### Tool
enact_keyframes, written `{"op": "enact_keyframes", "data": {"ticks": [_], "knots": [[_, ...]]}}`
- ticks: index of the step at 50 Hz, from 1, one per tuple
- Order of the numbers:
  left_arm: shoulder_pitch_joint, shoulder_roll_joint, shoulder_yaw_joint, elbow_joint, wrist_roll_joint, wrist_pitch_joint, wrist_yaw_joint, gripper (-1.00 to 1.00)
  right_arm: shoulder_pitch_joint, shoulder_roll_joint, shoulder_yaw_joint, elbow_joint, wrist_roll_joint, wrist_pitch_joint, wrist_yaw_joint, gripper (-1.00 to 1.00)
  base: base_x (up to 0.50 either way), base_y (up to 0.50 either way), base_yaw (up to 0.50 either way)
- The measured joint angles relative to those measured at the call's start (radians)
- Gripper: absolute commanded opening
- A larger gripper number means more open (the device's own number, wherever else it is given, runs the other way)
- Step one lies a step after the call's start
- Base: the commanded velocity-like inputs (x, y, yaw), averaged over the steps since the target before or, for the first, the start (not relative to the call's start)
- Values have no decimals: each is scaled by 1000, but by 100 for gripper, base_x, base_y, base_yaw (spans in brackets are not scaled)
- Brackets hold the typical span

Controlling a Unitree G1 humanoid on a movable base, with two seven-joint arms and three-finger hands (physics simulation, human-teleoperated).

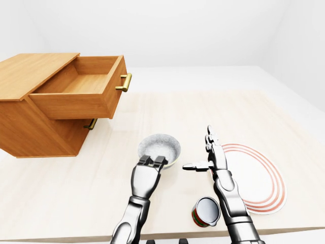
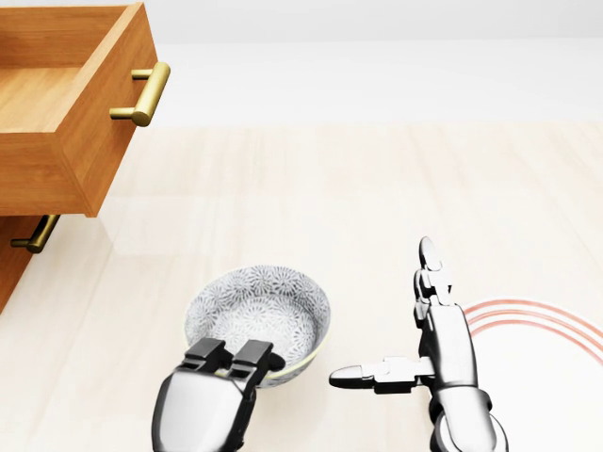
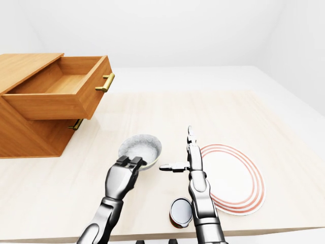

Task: Put the bowl on top of the cabinet.

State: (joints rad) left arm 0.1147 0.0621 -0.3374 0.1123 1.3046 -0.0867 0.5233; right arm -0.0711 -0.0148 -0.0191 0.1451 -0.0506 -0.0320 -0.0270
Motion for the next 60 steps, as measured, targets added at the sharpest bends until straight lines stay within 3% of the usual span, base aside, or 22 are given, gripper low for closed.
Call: {"op": "enact_keyframes", "data": {"ticks": [6,22,47,60], "knots": [[2,1,2,2,5,0,0,-84,0,0,0,0,1,-1,0,100,0,0,0],[19,3,3,-40,-4,0,0,-87,0,0,1,3,2,-5,1,100,0,0,0],[79,-7,23,-379,-154,-1,-2,-95,4,1,2,-4,2,-3,3,100,0,0,0],[76,-21,34,-547,-224,-1,-71,-95,9,2,3,-16,1,2,3,100,0,0,0]]}}
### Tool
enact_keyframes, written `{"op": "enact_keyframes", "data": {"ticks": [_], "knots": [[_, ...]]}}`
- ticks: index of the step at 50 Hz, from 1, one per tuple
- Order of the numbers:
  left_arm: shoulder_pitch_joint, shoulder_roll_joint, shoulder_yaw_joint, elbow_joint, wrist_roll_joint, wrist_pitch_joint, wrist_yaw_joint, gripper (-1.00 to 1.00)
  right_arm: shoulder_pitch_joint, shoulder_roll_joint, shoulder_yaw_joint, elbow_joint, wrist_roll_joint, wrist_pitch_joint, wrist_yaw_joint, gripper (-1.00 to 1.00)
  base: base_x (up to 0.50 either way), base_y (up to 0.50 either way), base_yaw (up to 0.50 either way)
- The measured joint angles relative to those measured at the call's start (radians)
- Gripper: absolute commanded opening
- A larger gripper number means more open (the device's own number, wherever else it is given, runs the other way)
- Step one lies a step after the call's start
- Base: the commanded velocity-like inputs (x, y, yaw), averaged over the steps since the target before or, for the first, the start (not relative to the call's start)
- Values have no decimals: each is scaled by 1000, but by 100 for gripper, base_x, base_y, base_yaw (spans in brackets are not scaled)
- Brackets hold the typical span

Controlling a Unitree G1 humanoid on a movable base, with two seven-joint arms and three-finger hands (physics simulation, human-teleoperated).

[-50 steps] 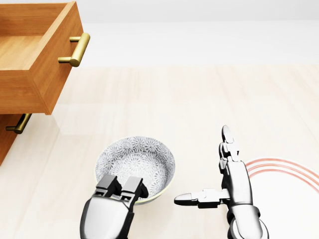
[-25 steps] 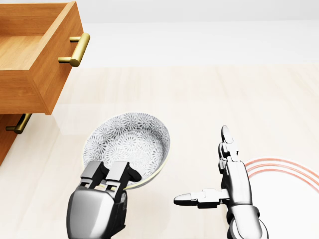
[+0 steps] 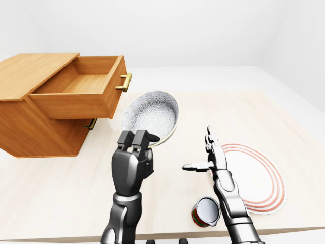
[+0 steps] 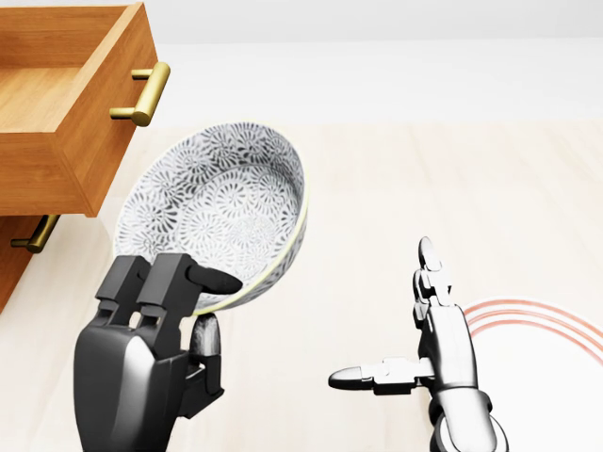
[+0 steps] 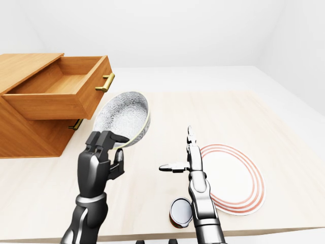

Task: Put the bowl on top of the cabinet.

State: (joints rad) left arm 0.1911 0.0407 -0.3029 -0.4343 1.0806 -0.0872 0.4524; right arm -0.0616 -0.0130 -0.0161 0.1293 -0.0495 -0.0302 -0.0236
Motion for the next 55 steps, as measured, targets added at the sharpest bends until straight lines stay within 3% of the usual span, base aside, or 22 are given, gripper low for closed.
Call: {"op": "enact_keyframes", "data": {"ticks": [13,31,35,40,47,55], "knots": [[-65,-31,44,-153,-74,0,-153,-95,3,1,1,-3,-1,-1,1,100,0,0,0],[-298,-65,159,-348,-163,4,-409,-95,4,2,3,-10,-3,3,1,100,0,0,0],[-371,-55,194,-373,-176,24,-457,-95,4,2,4,-11,-4,3,1,100,0,0,0],[-459,-24,247,-389,-206,66,-500,-95,7,2,5,-16,-5,5,1,100,0,0,0],[-602,59,336,-388,-269,174,-546,-95,8,3,7,-19,-7,6,1,100,0,0,0],[-752,195,439,-363,-376,175,-562,-97,7,4,8,-13,-9,2,0,100,0,0,0]]}}
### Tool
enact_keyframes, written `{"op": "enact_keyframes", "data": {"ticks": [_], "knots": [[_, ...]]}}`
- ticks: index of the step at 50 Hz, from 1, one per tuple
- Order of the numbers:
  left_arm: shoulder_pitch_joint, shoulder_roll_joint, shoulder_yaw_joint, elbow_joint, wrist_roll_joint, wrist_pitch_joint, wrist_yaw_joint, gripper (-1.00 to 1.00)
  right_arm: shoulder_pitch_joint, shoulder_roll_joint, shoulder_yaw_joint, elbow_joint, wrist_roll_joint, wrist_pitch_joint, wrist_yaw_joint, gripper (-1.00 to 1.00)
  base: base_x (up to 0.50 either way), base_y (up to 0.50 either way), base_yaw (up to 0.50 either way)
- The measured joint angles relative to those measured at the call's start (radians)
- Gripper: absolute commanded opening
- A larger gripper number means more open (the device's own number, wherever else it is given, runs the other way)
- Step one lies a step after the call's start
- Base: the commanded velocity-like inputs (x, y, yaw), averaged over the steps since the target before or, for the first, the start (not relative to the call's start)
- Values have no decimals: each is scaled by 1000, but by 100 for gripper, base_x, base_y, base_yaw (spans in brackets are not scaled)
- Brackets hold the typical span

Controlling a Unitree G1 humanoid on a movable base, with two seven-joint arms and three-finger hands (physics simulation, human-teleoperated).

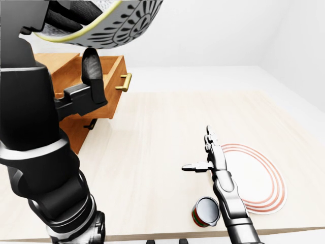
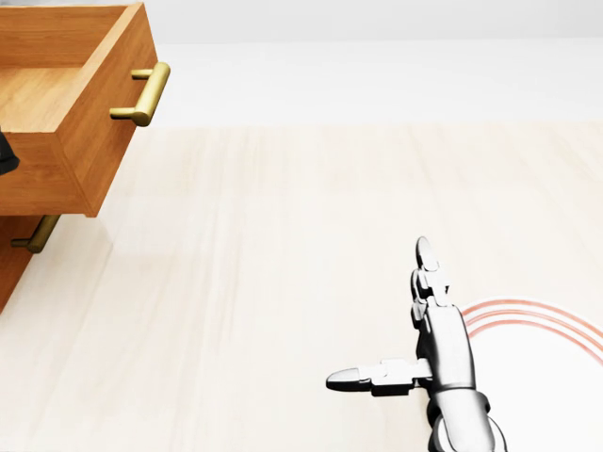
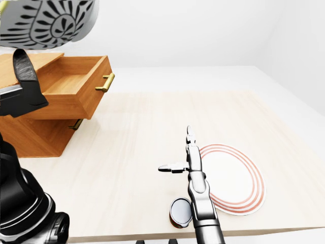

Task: Put the bowl on top of the cabinet.

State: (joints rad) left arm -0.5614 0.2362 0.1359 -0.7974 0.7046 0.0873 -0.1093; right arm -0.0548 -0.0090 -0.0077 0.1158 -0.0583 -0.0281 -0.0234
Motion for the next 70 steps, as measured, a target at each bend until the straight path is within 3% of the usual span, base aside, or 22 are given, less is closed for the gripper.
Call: {"op": "enact_keyframes", "data": {"ticks": [12,30,37,50,65,70], "knots": [[-89,197,126,125,-135,0,63,-96,-2,1,3,7,-4,-3,-1,100,0,0,0],[-119,444,254,463,-249,-6,237,-95,0,3,8,6,-9,-6,1,100,0,0,0],[-144,507,259,640,-254,-43,314,-94,0,4,10,9,-11,-9,1,100,0,0,0],[-216,597,234,1013,-232,-172,470,-95,-7,4,8,26,-11,-16,-2,100,0,0,0],[-304,676,186,1395,-192,-175,630,-94,-12,2,6,40,-9,-22,-3,100,0,0,0],[-340,695,164,1524,-169,-175,633,-95,-12,2,5,39,-8,-22,-3,100,0,0,0]]}}
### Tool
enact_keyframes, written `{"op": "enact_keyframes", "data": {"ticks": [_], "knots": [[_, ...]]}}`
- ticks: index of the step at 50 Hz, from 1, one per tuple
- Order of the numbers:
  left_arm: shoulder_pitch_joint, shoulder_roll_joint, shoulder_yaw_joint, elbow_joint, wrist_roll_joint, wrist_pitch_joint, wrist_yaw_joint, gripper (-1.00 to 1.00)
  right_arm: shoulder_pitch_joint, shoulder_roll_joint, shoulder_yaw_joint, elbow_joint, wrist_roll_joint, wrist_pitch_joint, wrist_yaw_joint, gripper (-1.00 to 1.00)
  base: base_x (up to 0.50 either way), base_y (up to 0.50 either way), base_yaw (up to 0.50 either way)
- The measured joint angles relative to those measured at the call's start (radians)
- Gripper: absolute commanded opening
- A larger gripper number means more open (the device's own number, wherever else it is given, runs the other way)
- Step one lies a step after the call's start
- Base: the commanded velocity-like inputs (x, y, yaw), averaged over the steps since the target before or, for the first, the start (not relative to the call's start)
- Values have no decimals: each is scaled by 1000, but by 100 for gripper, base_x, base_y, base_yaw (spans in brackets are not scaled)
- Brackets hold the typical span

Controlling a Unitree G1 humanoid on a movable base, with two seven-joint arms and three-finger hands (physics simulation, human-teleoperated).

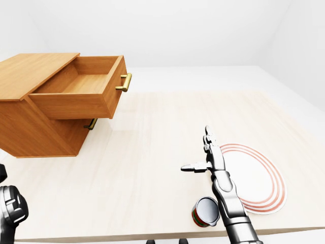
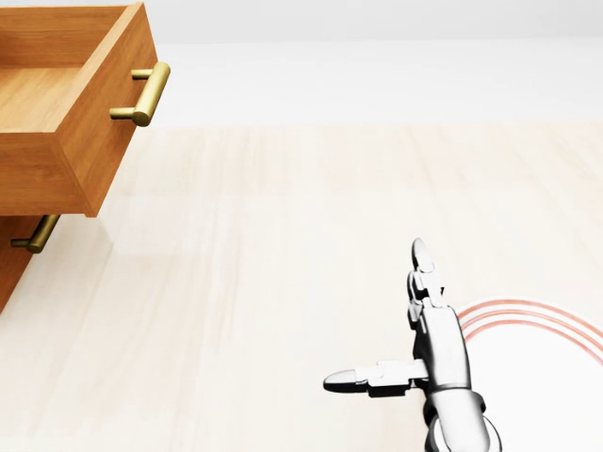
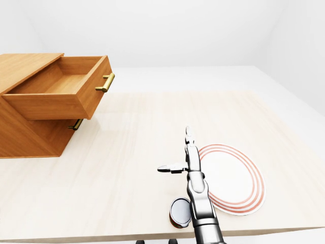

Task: Put the bowl on top of the cabinet.

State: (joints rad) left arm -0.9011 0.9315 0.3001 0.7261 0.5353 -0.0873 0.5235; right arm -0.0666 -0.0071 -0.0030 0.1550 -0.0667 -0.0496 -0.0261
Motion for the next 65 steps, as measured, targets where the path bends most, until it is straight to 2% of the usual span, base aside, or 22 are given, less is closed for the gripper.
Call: {"op": "enact_keyframes", "data": {"ticks": [9,23,50,57,58,59,60,65], "knots": [[-47,20,-42,205,44,0,0,-95,0,-1,-1,0,1,0,0,100,0,0,0],[-66,7,-97,399,129,0,0,-95,-4,-1,-3,9,2,-4,-1,100,0,0,0],[-131,6,-129,481,214,0,0,-94,-19,-1,-2,45,0,-18,-4,100,0,0,0],[-141,5,-137,492,229,0,0,-87,-21,-1,-2,50,-1,-20,-5,100,0,0,0],[-142,5,-138,493,233,0,0,-80,-21,-1,-2,51,-1,-21,-5,100,0,0,0],[-143,6,-140,495,235,0,-1,20,-22,-1,-2,53,-1,-21,-5,100,0,0,0],[-142,4,-139,494,237,0,0,100,-22,-1,-2,54,-1,-21,-5,100,0,0,0],[-148,14,-136,497,241,0,0,100,-24,-1,-2,56,-1,-22,-6,100,0,0,0]]}}
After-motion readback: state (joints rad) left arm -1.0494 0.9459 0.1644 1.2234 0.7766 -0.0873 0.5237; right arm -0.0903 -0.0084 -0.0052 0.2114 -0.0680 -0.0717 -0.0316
